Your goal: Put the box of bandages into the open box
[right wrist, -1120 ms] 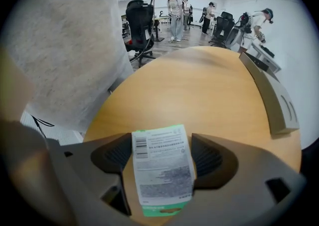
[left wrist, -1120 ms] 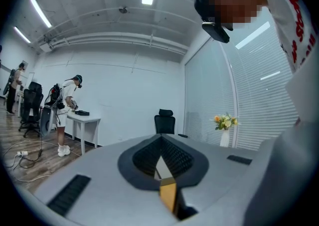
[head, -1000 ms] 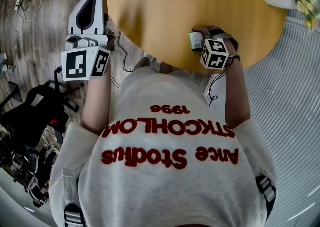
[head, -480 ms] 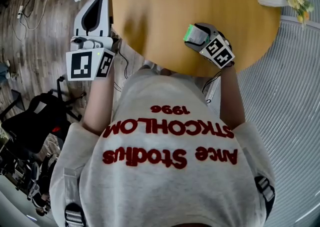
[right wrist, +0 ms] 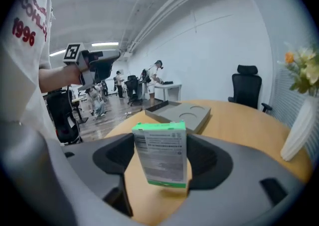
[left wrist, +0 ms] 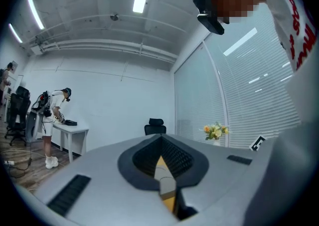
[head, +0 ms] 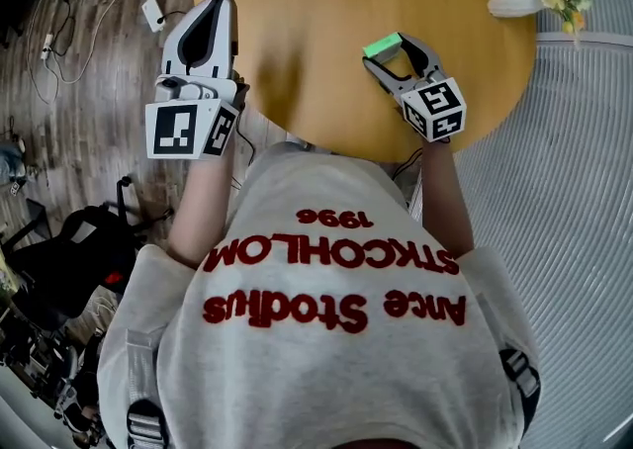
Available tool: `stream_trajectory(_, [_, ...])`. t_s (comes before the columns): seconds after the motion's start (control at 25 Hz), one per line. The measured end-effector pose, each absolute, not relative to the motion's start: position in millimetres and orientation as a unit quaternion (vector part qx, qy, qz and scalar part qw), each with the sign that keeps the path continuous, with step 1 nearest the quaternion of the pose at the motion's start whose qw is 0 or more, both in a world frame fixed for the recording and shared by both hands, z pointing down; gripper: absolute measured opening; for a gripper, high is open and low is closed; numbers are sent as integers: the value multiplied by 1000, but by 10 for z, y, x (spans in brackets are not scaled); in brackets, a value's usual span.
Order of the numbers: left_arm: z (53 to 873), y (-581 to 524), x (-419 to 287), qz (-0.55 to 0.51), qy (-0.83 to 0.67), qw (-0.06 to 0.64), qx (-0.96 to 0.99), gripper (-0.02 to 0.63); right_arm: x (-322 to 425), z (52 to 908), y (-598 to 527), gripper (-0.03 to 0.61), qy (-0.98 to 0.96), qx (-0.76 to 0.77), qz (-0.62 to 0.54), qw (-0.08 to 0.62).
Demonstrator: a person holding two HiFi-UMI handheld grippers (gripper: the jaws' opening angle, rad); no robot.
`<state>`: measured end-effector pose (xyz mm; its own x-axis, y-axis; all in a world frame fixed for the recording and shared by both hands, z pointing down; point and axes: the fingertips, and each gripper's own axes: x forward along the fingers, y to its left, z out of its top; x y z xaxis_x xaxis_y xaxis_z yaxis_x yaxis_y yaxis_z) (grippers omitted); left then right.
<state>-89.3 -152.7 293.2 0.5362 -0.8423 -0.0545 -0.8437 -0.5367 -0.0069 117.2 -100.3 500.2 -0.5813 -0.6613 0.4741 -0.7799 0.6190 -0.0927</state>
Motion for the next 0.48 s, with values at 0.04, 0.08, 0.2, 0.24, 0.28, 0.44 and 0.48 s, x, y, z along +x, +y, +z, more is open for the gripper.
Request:
stream_trajectory(0.04, [2907, -1511, -873, 24, 479, 20, -877, 6, 1192, 4892, -1028, 333, -876, 425, 136, 185])
stream_trajectory(0.08, [2881, -1498, -857, 26, 477, 24, -878, 6, 1211, 4773, -1053, 333, -874, 439, 123, 168])
stream_trajectory(0.2, [2795, -1474, -830, 31, 472, 32, -880, 6, 1260, 4380, -1119, 333, -865, 479, 91, 122])
stream_trajectory(0.24, [2767, -1471, -823, 33, 471, 35, -881, 6, 1279, 4252, -1139, 333, -861, 490, 82, 108])
stream_trajectory(0.28, [2740, -1471, -814, 34, 471, 37, -881, 6, 1304, 4127, -1158, 333, -858, 500, 73, 95])
stream_trajectory(0.44, [2611, -1510, -740, 41, 470, 46, -880, 6, 1467, 3631, -1230, 330, -846, 528, 35, 57])
stream_trajectory(0.48, [2577, -1518, -726, 43, 471, 49, -880, 6, 1505, 3512, -1235, 330, -844, 533, 27, 49])
